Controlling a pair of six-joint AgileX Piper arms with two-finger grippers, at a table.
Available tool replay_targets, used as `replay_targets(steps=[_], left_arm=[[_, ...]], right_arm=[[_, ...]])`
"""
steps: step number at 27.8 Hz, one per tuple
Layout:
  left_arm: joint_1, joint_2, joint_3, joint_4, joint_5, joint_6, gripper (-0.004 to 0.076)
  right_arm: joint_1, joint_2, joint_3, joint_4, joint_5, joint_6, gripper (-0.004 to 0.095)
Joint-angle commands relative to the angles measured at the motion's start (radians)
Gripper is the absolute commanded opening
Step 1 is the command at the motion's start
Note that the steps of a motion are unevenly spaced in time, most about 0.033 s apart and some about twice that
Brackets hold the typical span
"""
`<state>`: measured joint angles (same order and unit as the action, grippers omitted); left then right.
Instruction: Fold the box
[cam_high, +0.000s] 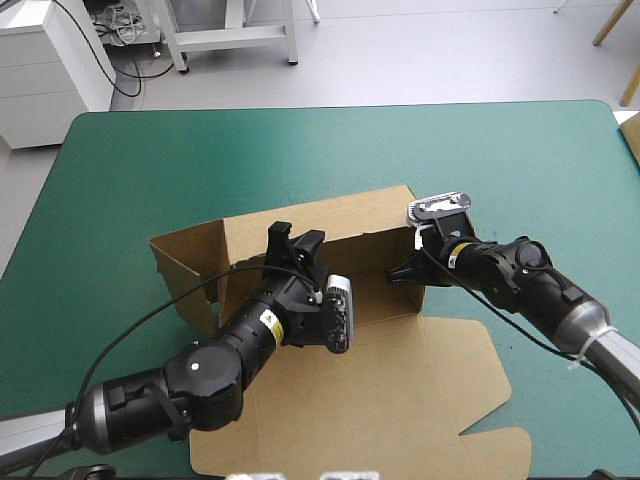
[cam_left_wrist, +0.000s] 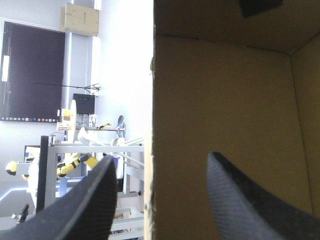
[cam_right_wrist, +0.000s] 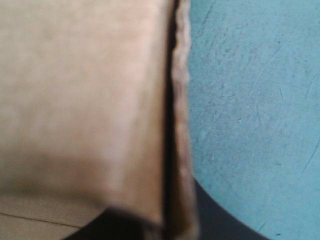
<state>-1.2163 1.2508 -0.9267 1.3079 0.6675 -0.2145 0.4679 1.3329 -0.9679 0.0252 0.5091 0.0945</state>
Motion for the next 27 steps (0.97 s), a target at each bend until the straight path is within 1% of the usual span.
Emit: replay_targets(steps=[1, 4, 7, 11, 15, 19, 22, 23, 24, 25, 27], left_arm=[[-0.097, -0.051, -0.030, 0.031, 0.133, -0.011, 0.0400], [-0.207, -0.063, -0.033, 0.033, 0.223, -0.025, 0.0400], [-0.270, -0.067, -0.069, 0.023, 0.266, -0.025, 0.0400], [-0.248, -0.067, -0.186, -0.046, 0.266, -0.008, 0.0400], [-0.160, -0.067, -0.365, -0.221, 0.262, 0.126, 0.0400], [0.000, -0.065, -0.562, -0.494, 0.270, 0.306, 0.0400], [0.147, -0.064, -0.652, -0.670, 0.285, 0.402, 0.0400], [0.279, -0.061, -0.690, -0.807, 0.310, 0.466, 0.0400], [0.350, -0.057, -0.697, -0.875, 0.330, 0.491, 0.0400], [0.497, -0.046, -0.700, -1.003, 0.394, 0.500, 0.0400], [0.647, -0.029, -0.690, -1.138, 0.449, 0.528, 0.0400]], right_arm=[[0.003, -0.015, -0.062, -0.004, -0.057, 0.009, -0.0017], [0.003, -0.015, -0.087, -0.025, -0.009, 0.017, -0.0017], [0.003, -0.015, -0.130, -0.060, 0.072, 0.038, -0.0018], [0.003, -0.015, -0.209, -0.075, 0.185, 0.051, -0.0020], [0.001, -0.007, -0.277, -0.113, 0.257, 0.051, -0.0020], [0.000, 0.025, -0.354, -0.149, 0.343, 0.051, -0.0021], [-0.001, 0.077, -0.415, -0.163, 0.422, 0.046, -0.0021], [-0.023, 0.119, -0.458, -0.157, 0.458, 0.035, -0.0021], [-0.033, 0.138, -0.476, -0.150, 0.471, 0.026, -0.0021], [-0.069, 0.184, -0.519, -0.127, 0.502, 0.000, -0.0021], [-0.105, 0.227, -0.559, -0.091, 0.532, -0.022, -0.0021]])
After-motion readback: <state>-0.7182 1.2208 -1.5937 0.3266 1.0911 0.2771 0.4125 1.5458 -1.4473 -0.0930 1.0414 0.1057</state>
